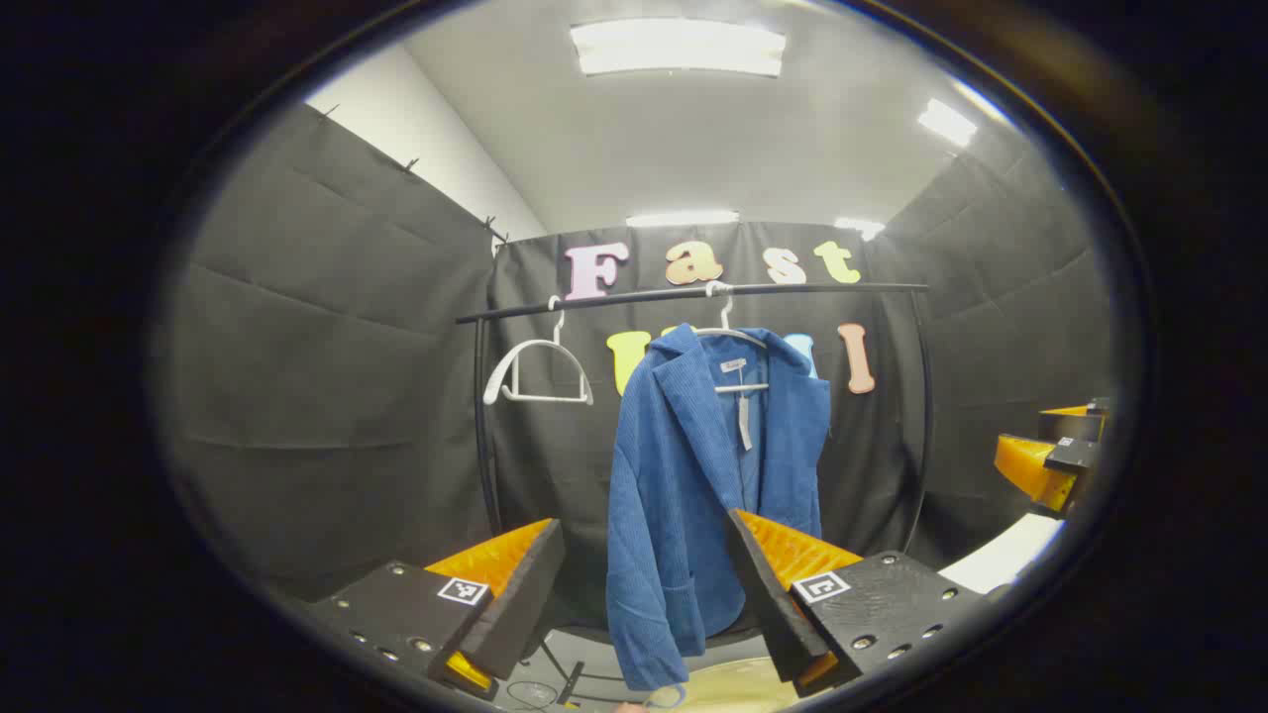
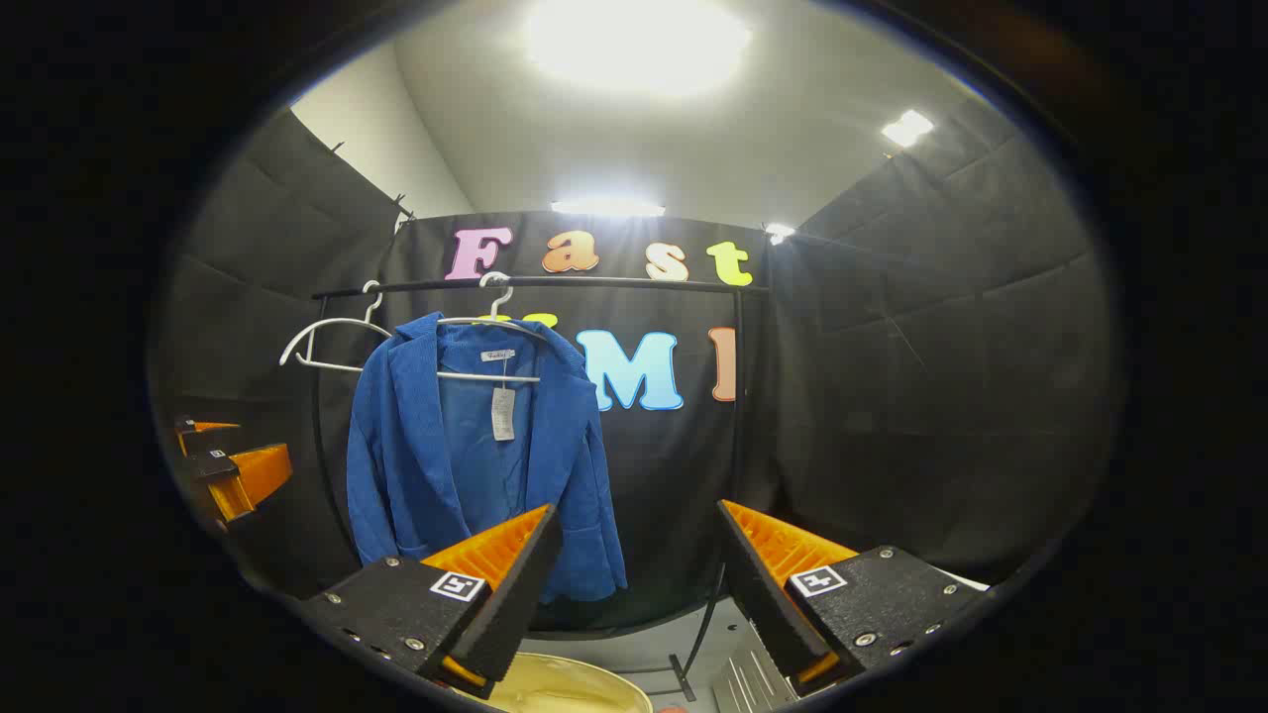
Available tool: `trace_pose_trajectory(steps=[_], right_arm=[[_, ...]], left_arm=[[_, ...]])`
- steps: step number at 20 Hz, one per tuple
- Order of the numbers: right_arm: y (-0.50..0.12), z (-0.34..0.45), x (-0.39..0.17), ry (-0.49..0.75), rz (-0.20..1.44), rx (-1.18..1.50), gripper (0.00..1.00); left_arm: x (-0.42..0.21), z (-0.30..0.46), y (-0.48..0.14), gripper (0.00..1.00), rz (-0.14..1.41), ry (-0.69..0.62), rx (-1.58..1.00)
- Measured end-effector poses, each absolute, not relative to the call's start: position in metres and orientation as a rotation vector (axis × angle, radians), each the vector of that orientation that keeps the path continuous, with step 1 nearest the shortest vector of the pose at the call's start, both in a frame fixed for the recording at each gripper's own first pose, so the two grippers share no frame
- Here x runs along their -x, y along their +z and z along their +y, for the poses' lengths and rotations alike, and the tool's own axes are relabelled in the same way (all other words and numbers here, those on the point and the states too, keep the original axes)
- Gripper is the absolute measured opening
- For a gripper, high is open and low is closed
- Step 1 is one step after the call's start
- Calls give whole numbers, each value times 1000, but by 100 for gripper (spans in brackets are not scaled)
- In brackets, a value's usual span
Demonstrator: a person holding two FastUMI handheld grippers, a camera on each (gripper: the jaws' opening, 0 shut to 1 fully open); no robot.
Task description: Grasp the clothes on the hanger with both hands and then place them into the laundry hamper below.
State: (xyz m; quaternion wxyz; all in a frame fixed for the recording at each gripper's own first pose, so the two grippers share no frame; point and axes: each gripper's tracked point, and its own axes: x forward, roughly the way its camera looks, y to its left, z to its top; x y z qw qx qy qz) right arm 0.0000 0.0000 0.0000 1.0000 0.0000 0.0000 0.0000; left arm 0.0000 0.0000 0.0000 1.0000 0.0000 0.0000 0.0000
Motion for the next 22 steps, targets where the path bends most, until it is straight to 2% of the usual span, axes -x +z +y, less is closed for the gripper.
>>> trace_pose_trajectory(steps=[8,9,10,22], right_arm=[[-5,5,1,-5,16,-12,95],[-6,5,1,-6,18,-10,95],[-6,7,0,-7,19,-10,95],[35,33,-32,30,-4,0,95]], left_arm=[[0,6,-3,95,0,4,-18],[0,5,-5,100,4,2,-15],[0,5,-5,95,6,0,-14],[-24,31,33,95,-12,22,6]])
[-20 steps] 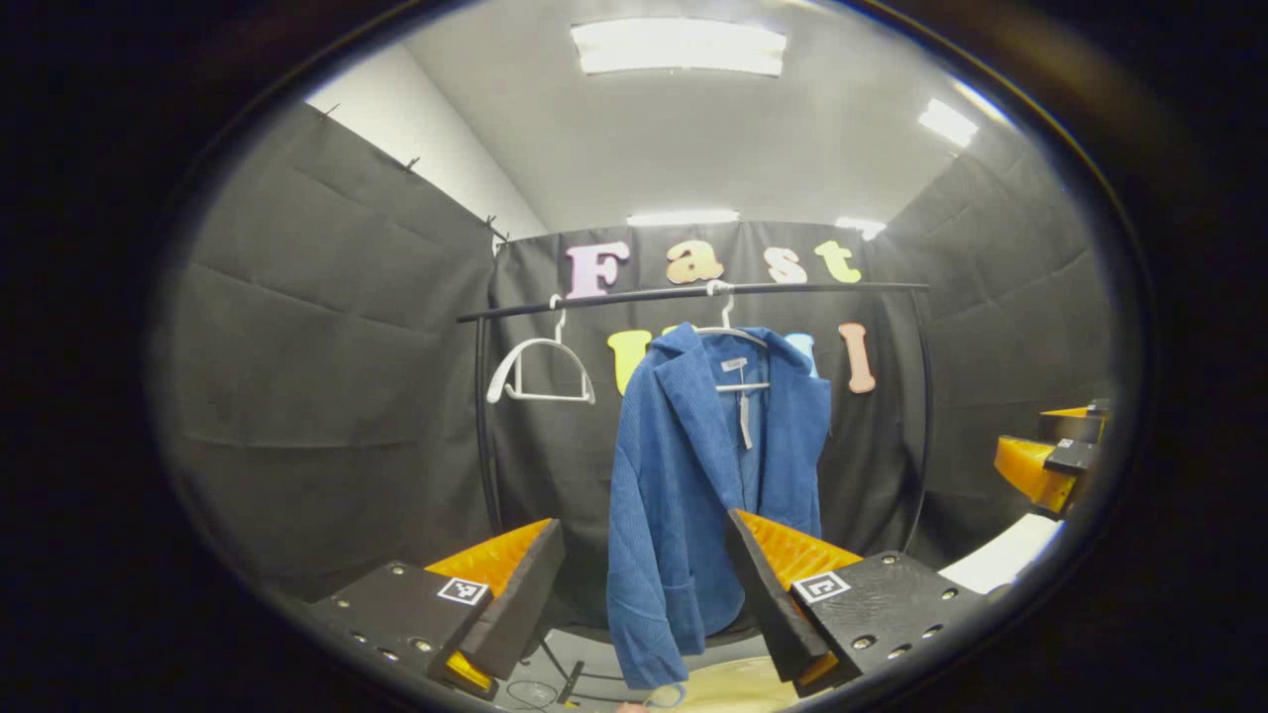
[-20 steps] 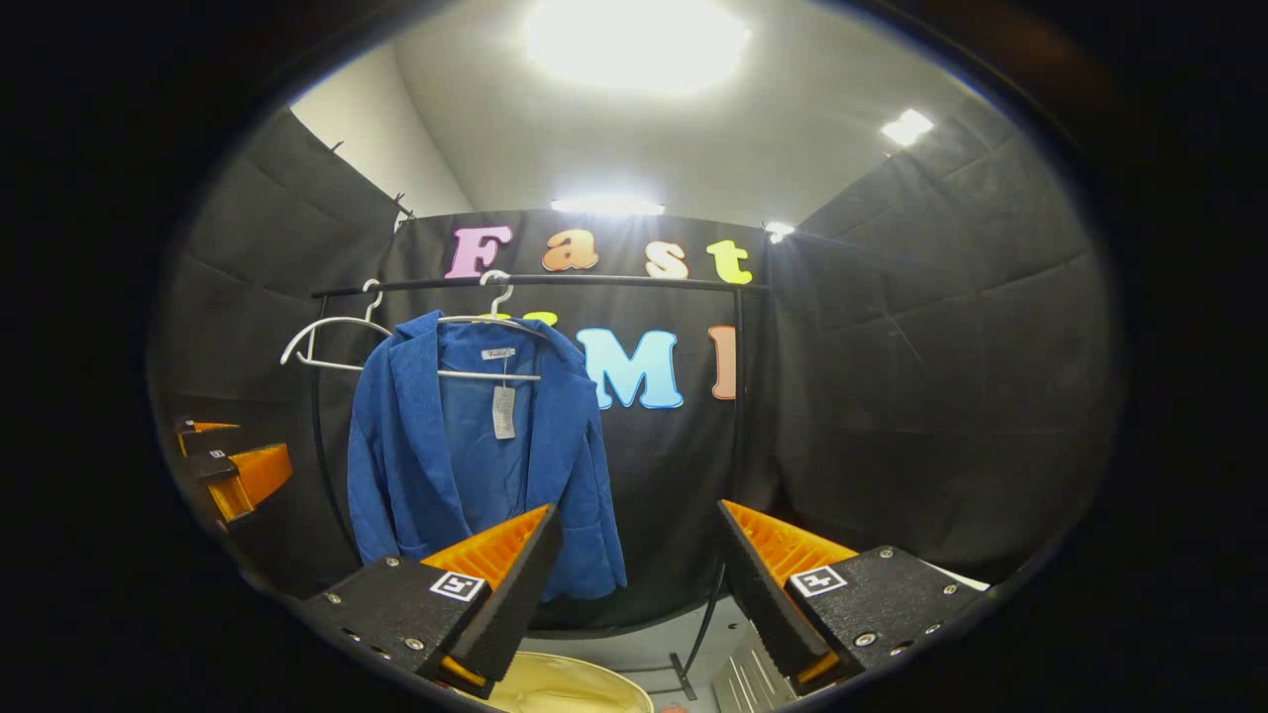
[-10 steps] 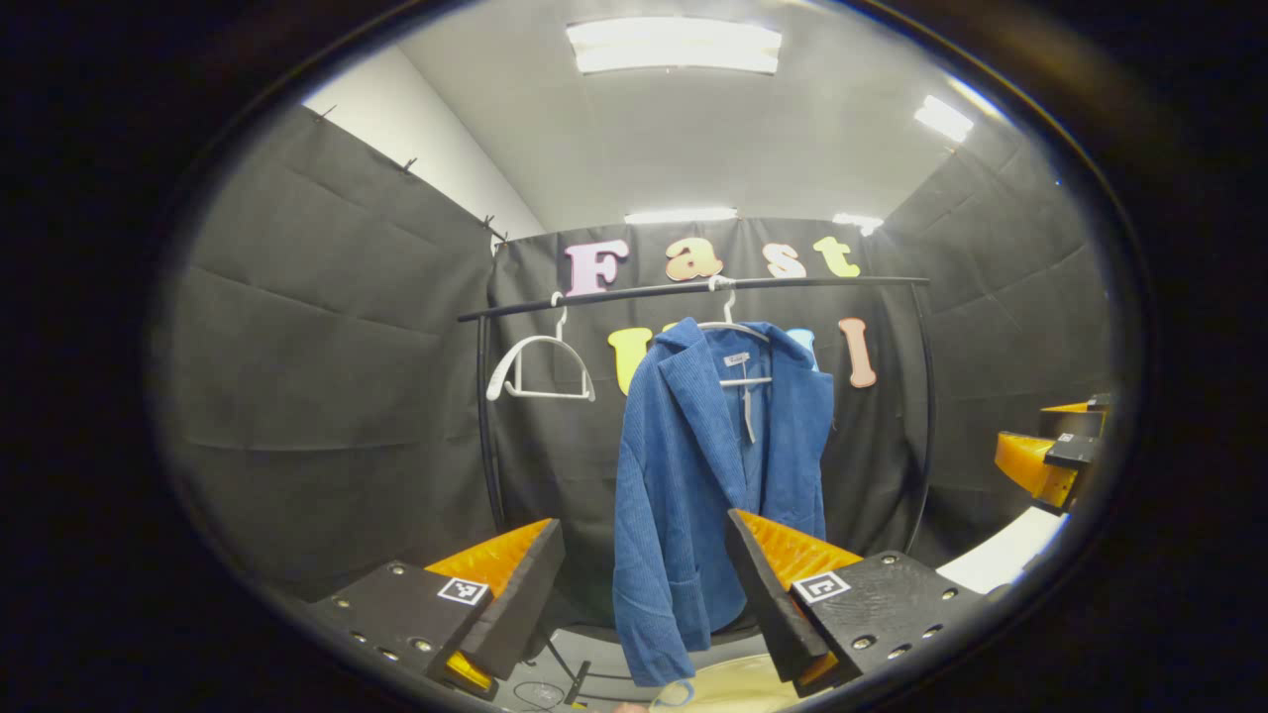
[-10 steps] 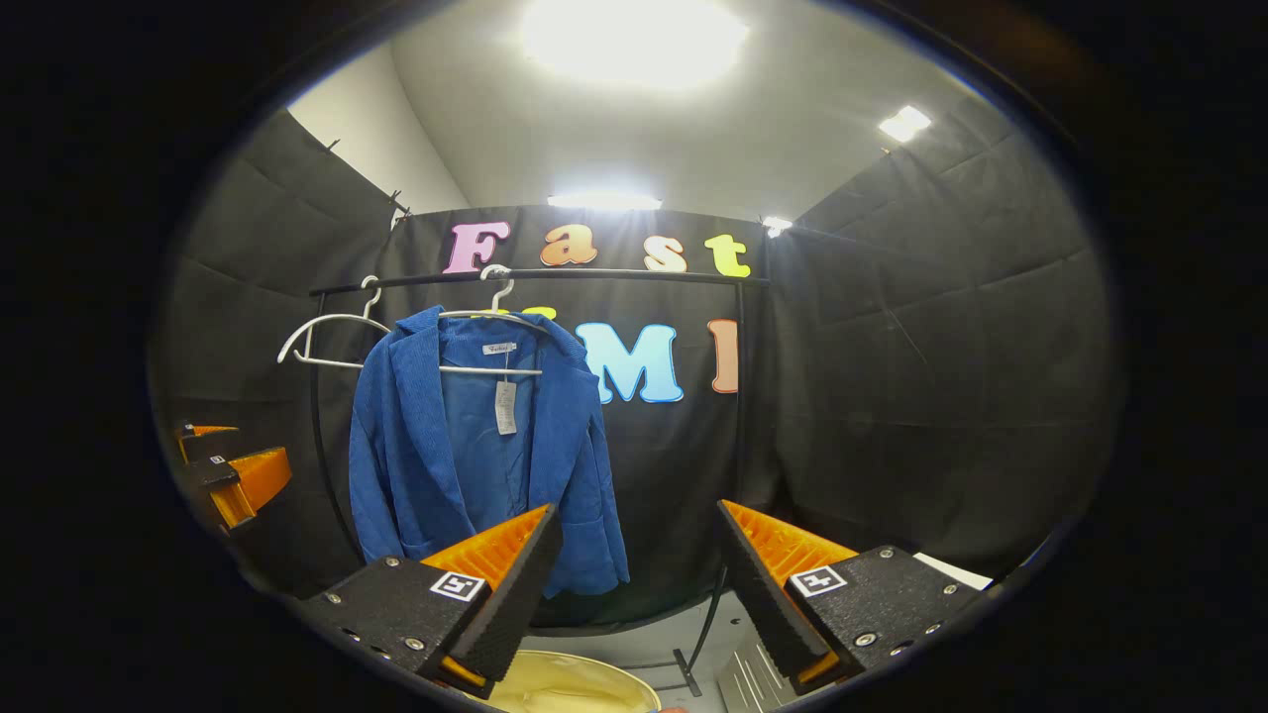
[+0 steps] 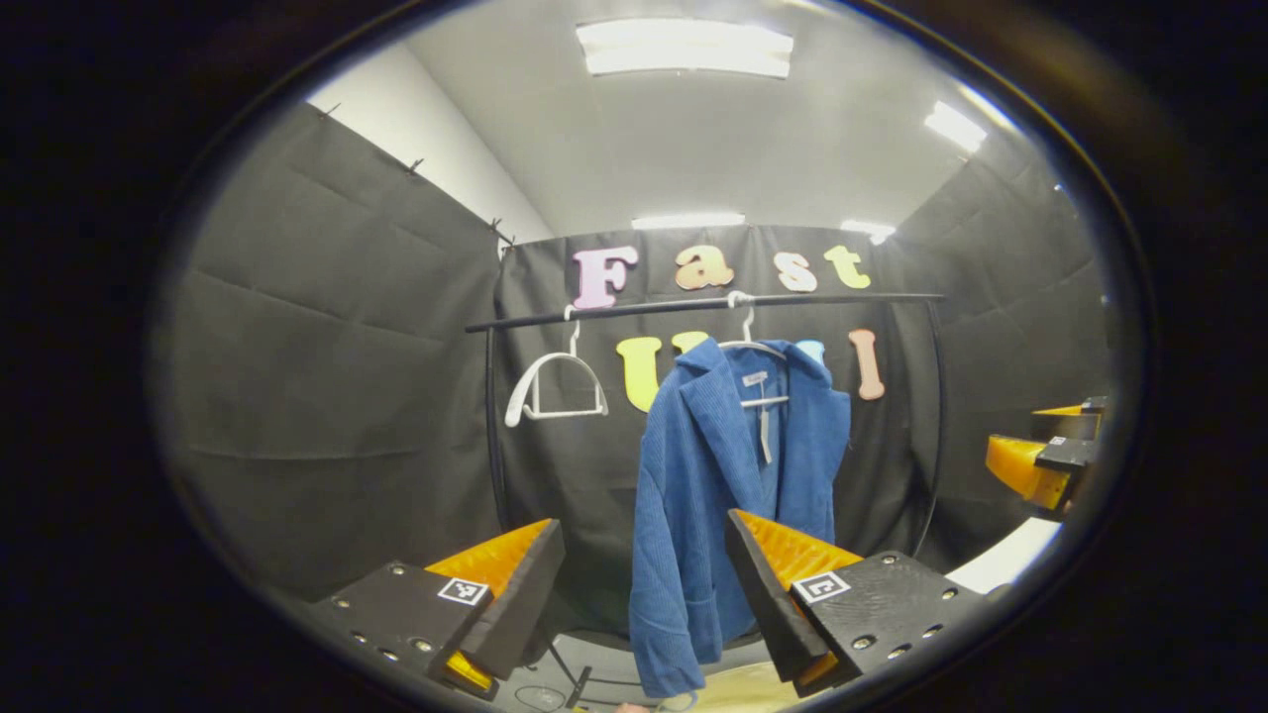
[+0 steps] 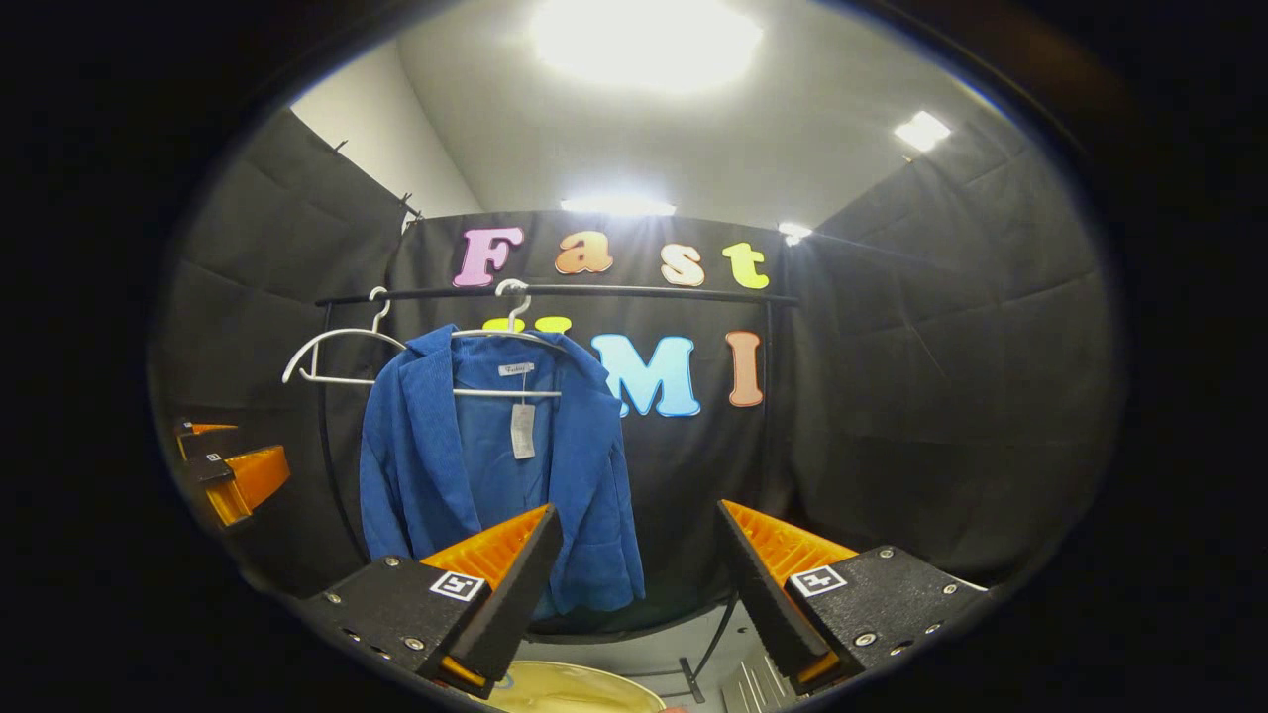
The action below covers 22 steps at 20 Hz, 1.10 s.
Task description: Grasp the clothes on the hanger with both hands and then place them into the laundry hamper below.
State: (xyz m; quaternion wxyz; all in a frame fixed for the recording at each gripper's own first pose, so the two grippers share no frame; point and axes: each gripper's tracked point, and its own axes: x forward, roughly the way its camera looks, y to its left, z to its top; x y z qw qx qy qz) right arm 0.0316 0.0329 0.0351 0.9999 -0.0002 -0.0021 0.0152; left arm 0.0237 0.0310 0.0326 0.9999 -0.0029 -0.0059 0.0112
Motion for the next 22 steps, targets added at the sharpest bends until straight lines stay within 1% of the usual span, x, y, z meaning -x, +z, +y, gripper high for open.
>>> trace_pose_trajectory(steps=[5,6,7,8,11,13,14,15,16,22], right_arm=[[61,39,-63,57,-30,-8,95],[66,41,-71,66,-39,-7,95],[70,42,-79,75,-48,-5,95],[74,44,-87,86,-57,-5,93],[81,52,-112,118,-65,-19,95],[83,54,-129,133,-65,-31,95],[85,55,-136,143,-70,-34,93],[83,55,-145,149,-69,-33,93],[82,56,-154,158,-65,-31,95],[76,60,-203,211,-39,-55,95]], left_arm=[[-48,29,59,95,-39,17,13],[-54,27,65,100,-46,20,11],[-60,25,69,100,-51,21,10],[-65,22,73,100,-55,24,9],[-80,10,80,100,-47,18,10],[-95,-2,85,100,-50,3,26],[-103,-6,88,100,-50,5,35],[-112,-10,89,100,-49,7,44],[-120,-14,90,100,-49,10,54],[-158,-42,88,100,-30,14,68]])
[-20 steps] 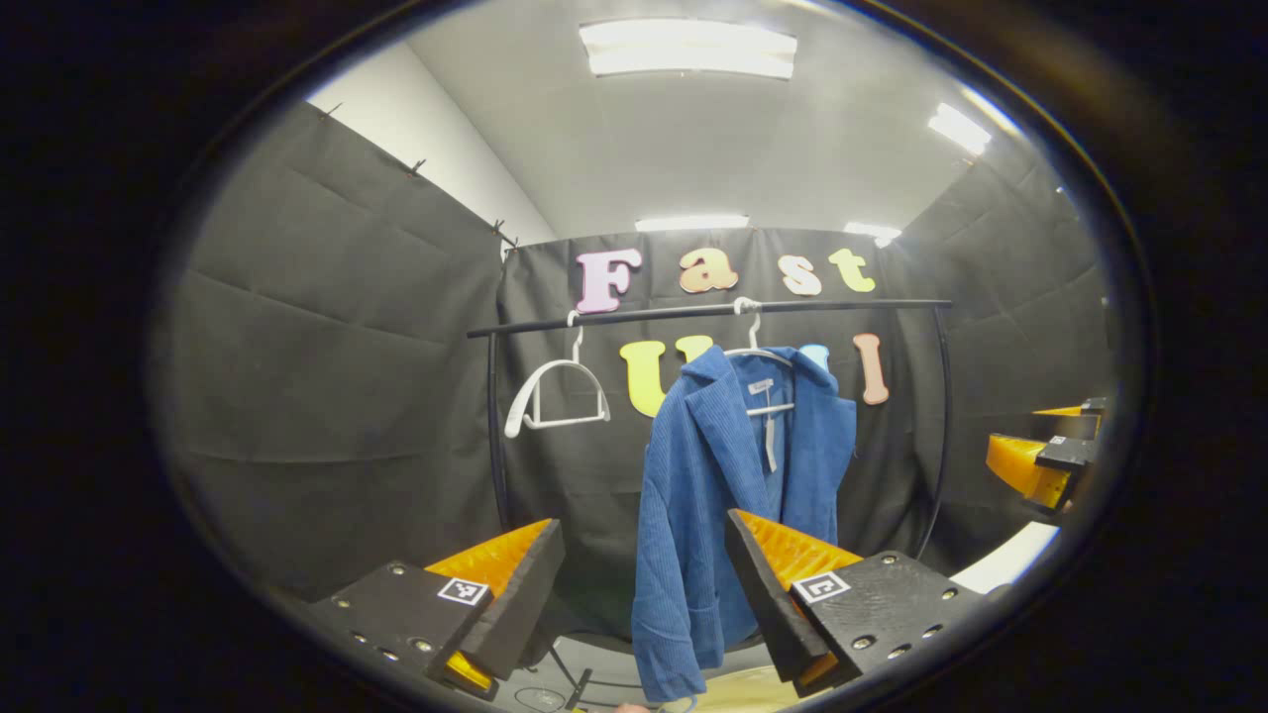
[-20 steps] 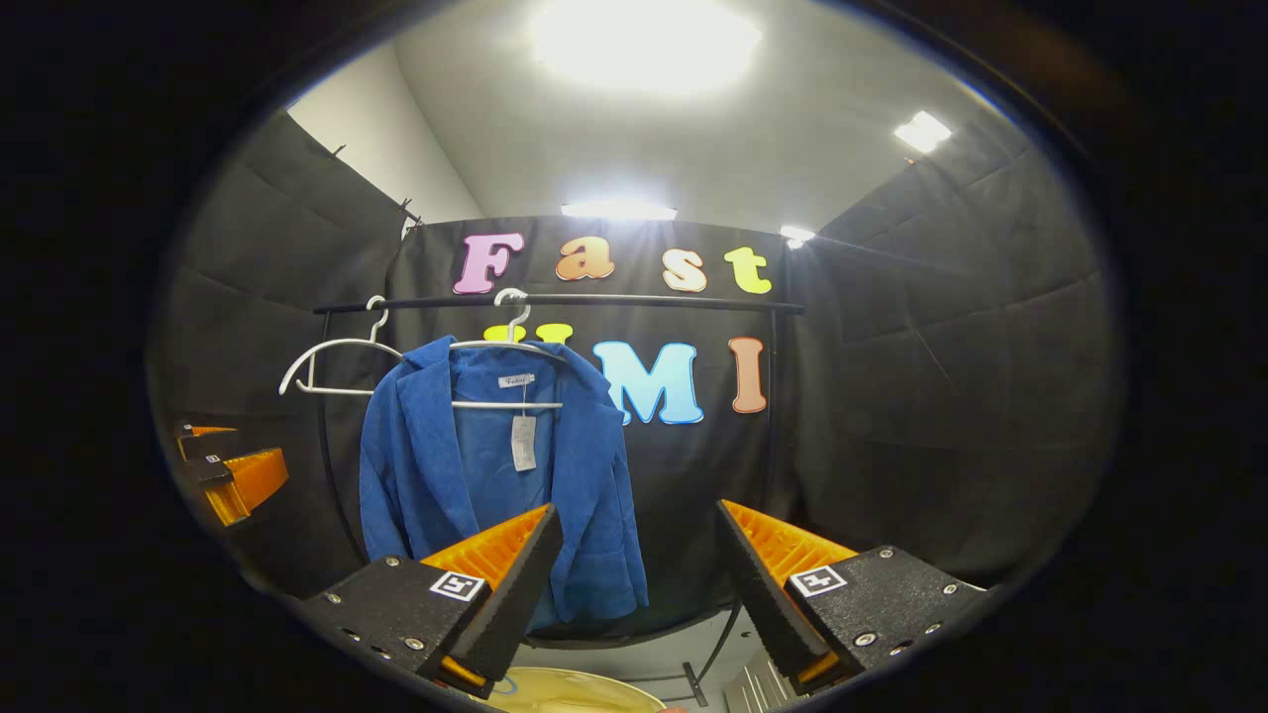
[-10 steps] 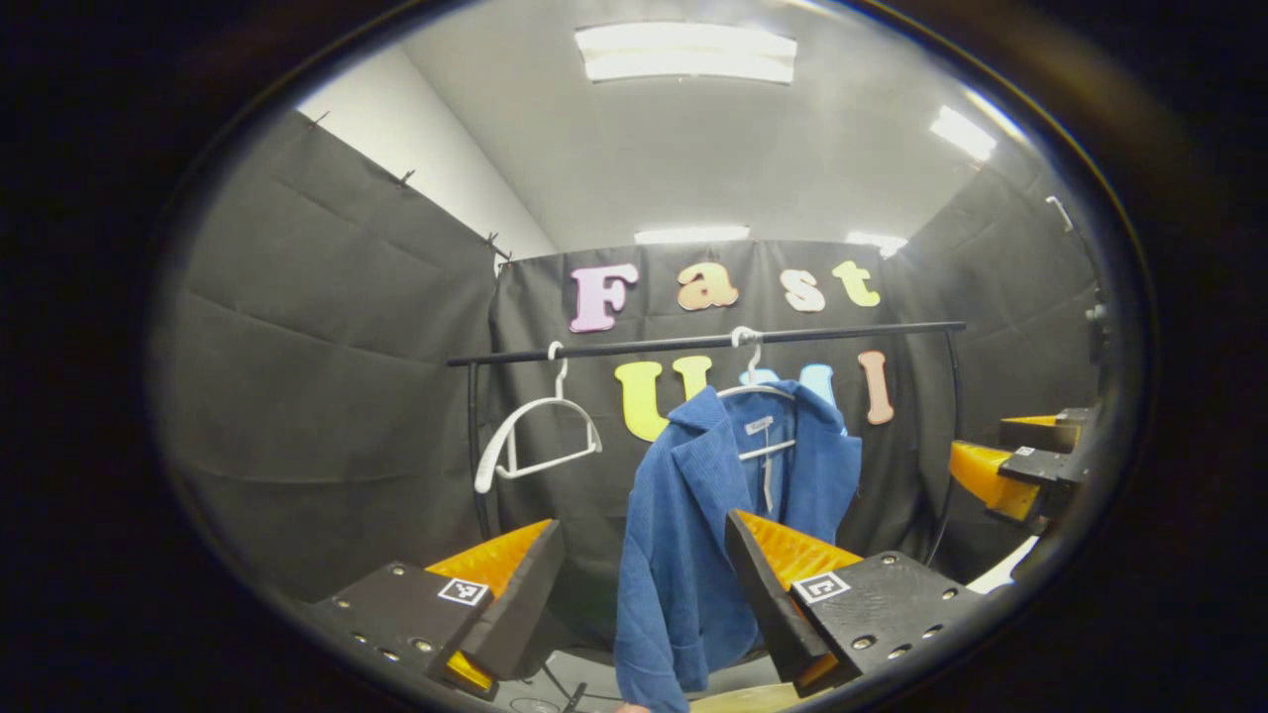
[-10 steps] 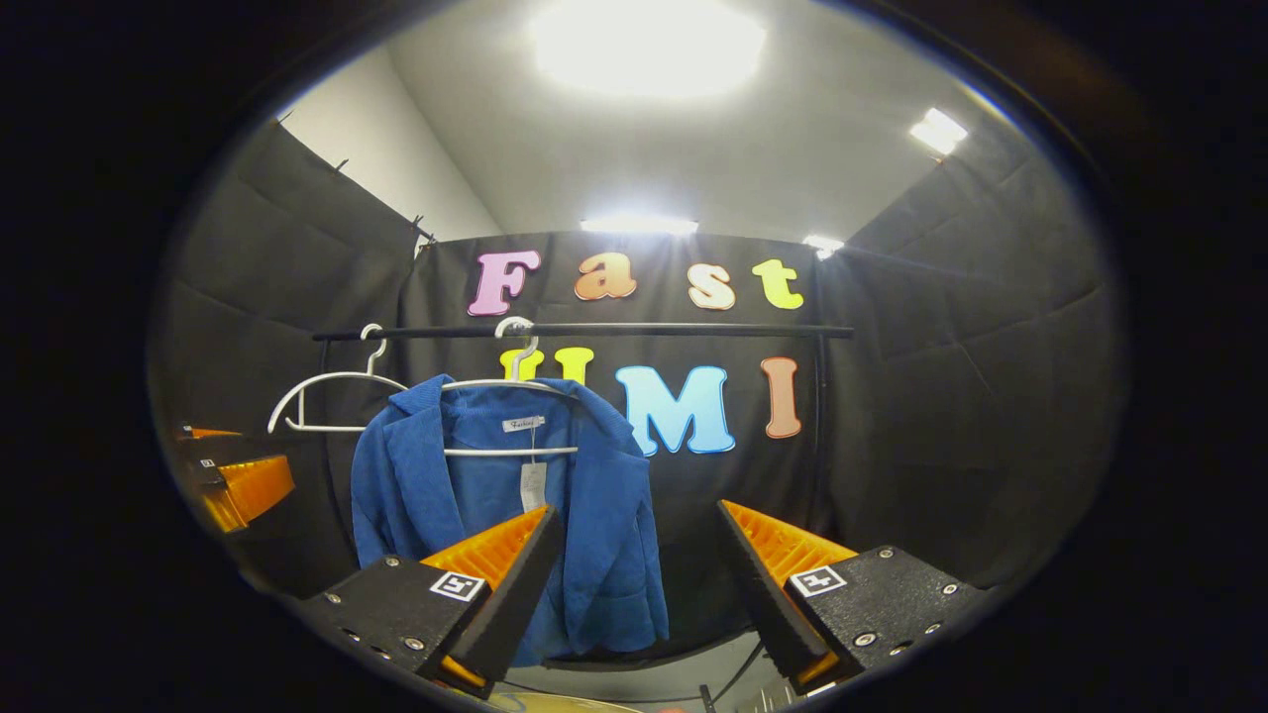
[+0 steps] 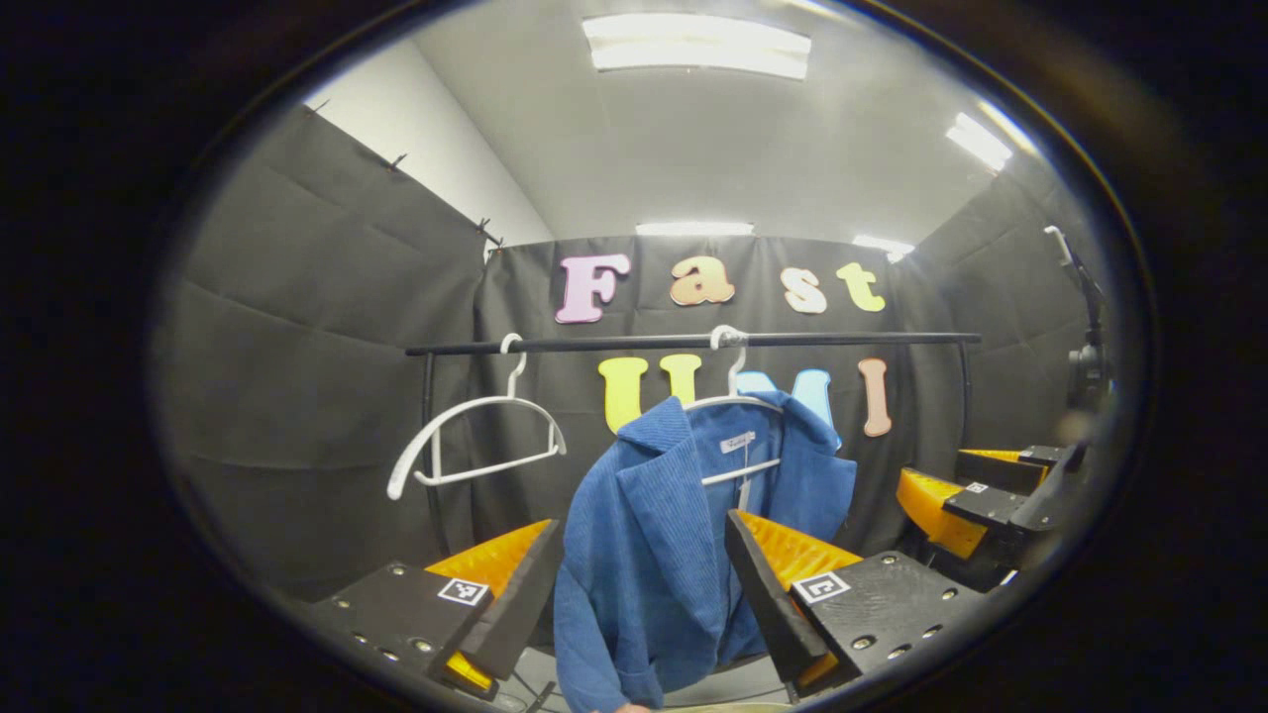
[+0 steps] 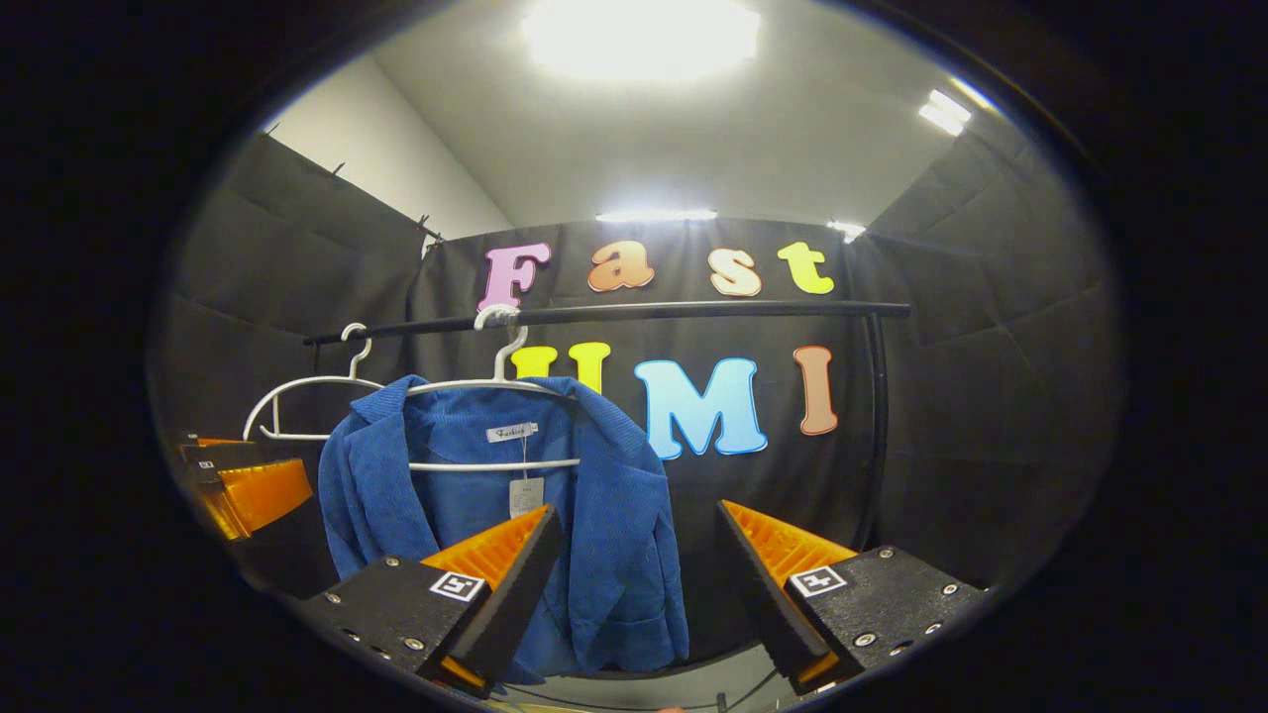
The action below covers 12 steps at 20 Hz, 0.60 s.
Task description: Grasp the clothes on the hanger with both hands and then place them into the laundry hamper below.
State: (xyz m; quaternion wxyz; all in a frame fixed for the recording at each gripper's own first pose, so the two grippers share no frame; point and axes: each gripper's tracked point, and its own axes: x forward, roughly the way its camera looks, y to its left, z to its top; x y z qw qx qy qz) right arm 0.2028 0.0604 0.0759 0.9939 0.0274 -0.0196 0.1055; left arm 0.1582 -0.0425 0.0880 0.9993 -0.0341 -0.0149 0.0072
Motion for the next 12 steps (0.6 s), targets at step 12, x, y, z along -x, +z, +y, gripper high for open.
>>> trace_pose_trajectory(steps=[12], right_arm=[[61,72,-281,312,-11,-106,95]], left_arm=[[-222,-64,51,95,35,128,84]])
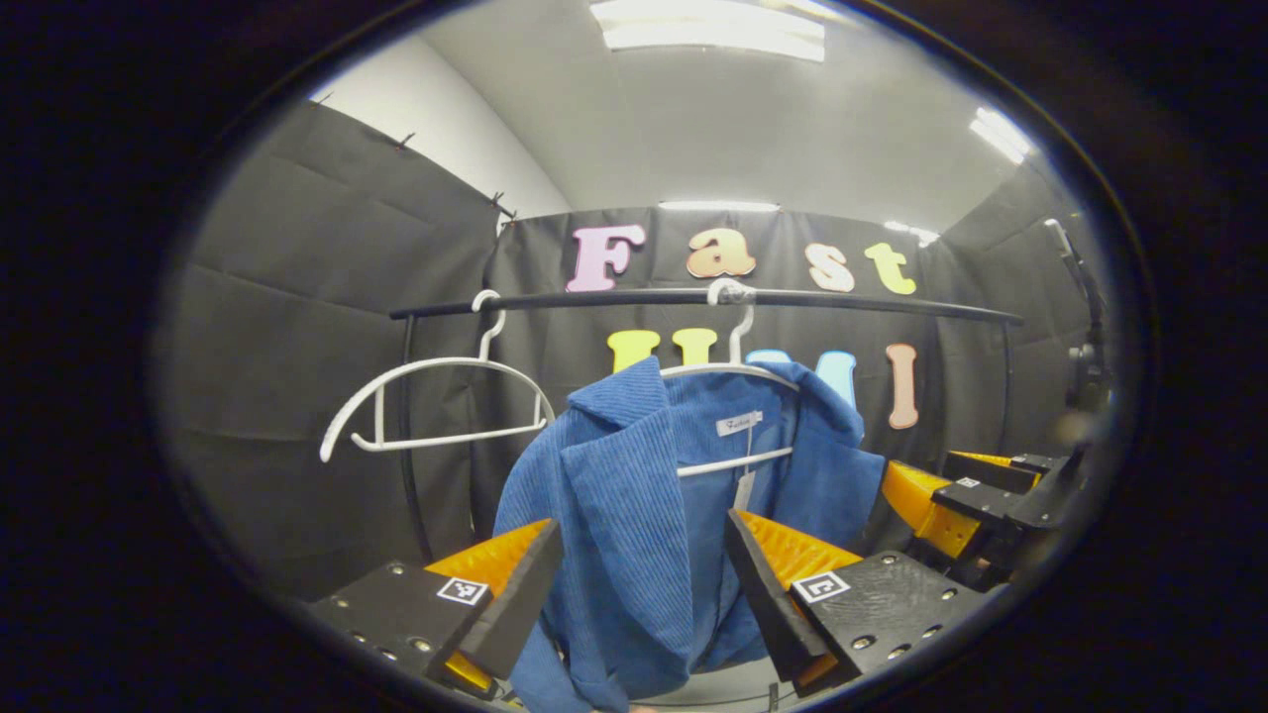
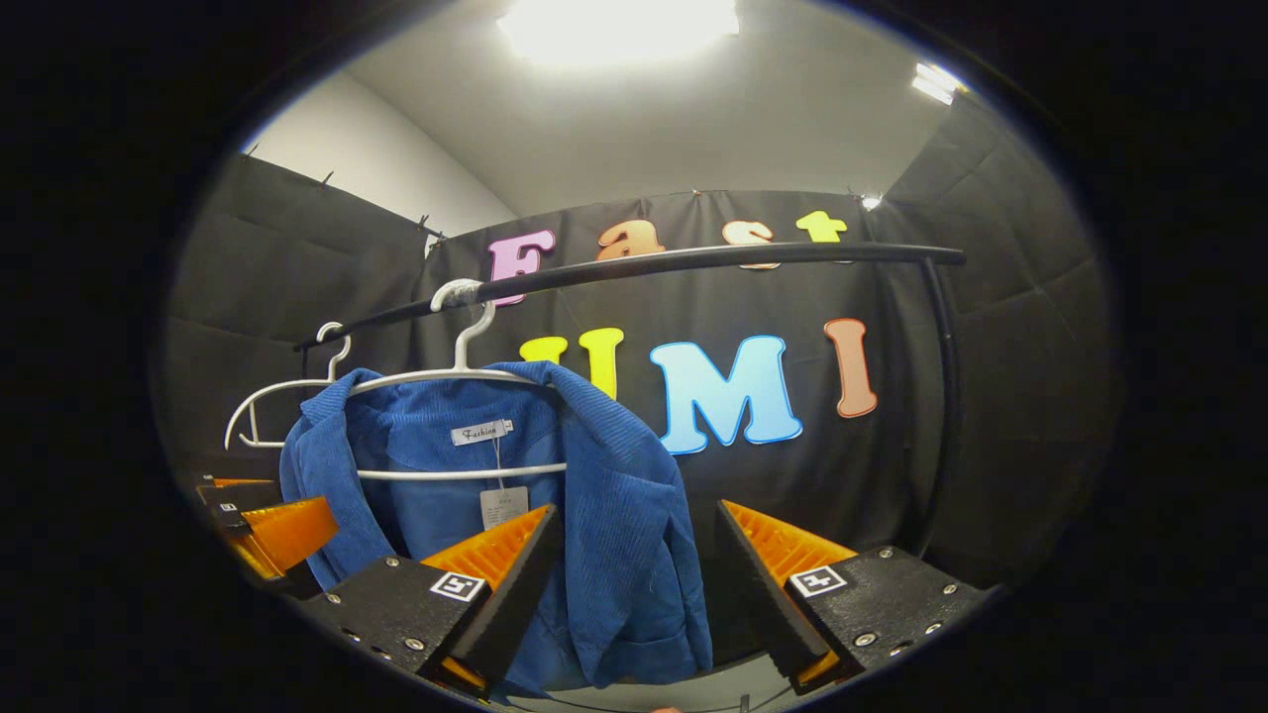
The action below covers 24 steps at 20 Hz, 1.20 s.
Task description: Grasp the clothes on the hanger with both hands and then place them into the laundry hamper below.
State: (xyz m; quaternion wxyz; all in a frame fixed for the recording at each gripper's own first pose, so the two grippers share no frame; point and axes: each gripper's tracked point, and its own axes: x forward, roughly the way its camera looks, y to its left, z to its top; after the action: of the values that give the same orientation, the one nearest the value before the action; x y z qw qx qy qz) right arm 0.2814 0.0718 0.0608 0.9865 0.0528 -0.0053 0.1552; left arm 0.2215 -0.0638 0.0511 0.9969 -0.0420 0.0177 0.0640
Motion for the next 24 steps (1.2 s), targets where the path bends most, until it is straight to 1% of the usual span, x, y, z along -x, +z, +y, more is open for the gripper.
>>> trace_pose_trajectory(steps=[5,6,7,8,9,15,18,20,21,22,24], right_arm=[[55,93,-313,357,-40,-74,95],[52,96,-320,358,-47,-64,93],[49,98,-327,356,-51,-56,95],[47,100,-333,358,-55,-52,96],[44,102,-338,357,-55,-51,96],[10,116,-368,355,21,-58,96],[-2,128,-376,383,53,-51,95],[-3,130,-381,379,45,-52,95],[-3,132,-382,378,42,-58,96],[-3,133,-384,377,43,-67,95],[-3,134,-388,374,56,-77,95]], left_arm=[[-238,-60,36,95,50,194,90],[-240,-58,35,100,51,203,85],[-243,-58,34,95,52,215,79],[-246,-57,32,100,51,226,71],[-250,-57,31,100,50,239,63],[-263,-50,19,100,42,299,39],[-268,-49,8,100,73,318,-5],[-265,-51,4,100,89,326,-23],[-265,-50,1,92,91,331,-28],[-267,-51,-1,100,93,330,-30],[-264,-44,-3,74,95,372,-47]])
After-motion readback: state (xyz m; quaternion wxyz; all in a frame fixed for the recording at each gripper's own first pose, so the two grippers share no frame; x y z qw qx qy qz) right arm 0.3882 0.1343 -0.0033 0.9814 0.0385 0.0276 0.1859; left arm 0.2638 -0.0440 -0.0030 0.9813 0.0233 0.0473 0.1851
